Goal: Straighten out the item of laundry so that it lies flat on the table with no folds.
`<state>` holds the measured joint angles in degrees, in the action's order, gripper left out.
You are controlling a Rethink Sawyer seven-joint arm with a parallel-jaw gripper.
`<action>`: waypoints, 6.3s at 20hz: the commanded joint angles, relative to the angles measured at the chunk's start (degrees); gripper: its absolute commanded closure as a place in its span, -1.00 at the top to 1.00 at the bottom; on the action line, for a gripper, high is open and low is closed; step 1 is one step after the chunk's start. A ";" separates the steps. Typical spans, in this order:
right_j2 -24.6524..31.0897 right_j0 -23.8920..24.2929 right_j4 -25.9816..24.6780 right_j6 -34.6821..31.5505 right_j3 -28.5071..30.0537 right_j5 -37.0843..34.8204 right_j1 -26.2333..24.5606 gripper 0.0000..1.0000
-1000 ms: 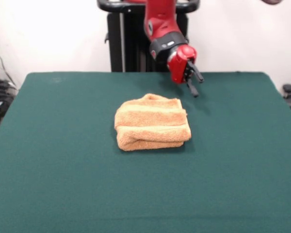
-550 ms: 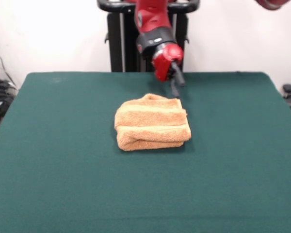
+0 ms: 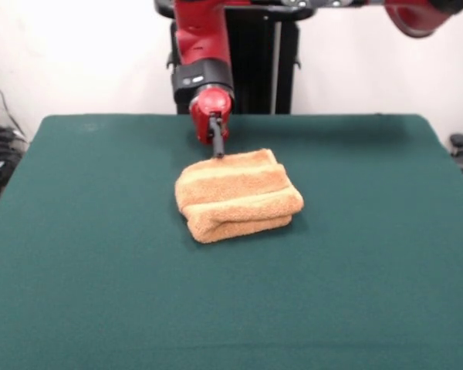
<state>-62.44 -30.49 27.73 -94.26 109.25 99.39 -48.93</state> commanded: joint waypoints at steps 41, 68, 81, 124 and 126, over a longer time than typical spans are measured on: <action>-2.07 3.82 -8.33 2.97 -15.49 11.64 -4.16 1.00; -3.39 0.50 -8.81 3.62 -15.11 18.36 -8.36 1.00; -4.34 1.38 -8.76 1.56 -15.81 18.41 -8.84 1.00; -1.33 -0.37 -6.18 2.81 -15.72 12.00 -7.11 1.00; -1.04 -0.57 -6.15 2.69 -15.81 10.78 -6.84 1.00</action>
<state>-70.99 -28.05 20.41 -94.24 105.77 113.37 -52.21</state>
